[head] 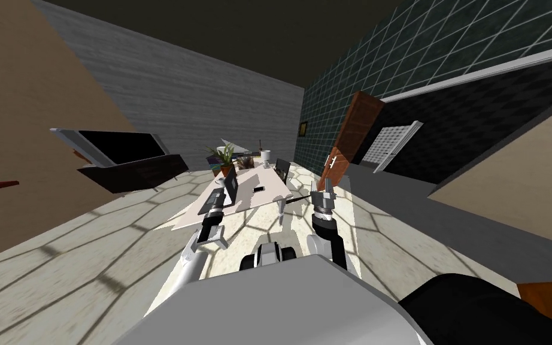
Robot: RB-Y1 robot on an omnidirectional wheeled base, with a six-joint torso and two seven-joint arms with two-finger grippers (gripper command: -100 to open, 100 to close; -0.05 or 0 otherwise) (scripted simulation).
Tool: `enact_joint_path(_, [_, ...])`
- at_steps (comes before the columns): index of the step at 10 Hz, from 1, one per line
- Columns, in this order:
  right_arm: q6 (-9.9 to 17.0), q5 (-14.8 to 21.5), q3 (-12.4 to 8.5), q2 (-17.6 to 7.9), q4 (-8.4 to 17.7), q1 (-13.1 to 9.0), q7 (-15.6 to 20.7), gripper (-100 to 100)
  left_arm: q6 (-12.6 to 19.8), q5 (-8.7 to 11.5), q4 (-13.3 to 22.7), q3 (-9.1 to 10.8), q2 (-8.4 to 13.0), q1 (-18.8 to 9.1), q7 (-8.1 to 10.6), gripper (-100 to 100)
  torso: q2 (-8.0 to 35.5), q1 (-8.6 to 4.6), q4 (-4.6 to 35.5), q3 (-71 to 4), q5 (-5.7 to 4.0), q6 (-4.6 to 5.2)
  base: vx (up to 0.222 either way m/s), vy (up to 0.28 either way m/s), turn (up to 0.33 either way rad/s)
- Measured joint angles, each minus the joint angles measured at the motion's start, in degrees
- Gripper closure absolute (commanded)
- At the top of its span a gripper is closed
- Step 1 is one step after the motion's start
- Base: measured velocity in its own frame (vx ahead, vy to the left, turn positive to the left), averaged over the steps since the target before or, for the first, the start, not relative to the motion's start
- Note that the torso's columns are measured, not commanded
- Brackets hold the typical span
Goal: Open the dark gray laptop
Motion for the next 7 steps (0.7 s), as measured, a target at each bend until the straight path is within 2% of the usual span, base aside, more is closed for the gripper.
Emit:
enact_joint_path(3, [0.0,0.0,0.0,0.0,0.0,0.01,0.0,0,-0.24,-1.09,-5.88,-3.4,0.12,5.87,2.38,100,0.02,0.01,0.01,0.02,0.0,-0.02,0.117,-0.021,0.118])
enact_joint_path(7, [0.0,0.0,0.0,0.0,0.0,0.01,0.0,0,-1.07,-2.35,-11.56,-7.21,0.38,12.01,5.17,100,0.08,0.03,0.01,0.06,0.02,0.0,0.111,-0.032,0.159])
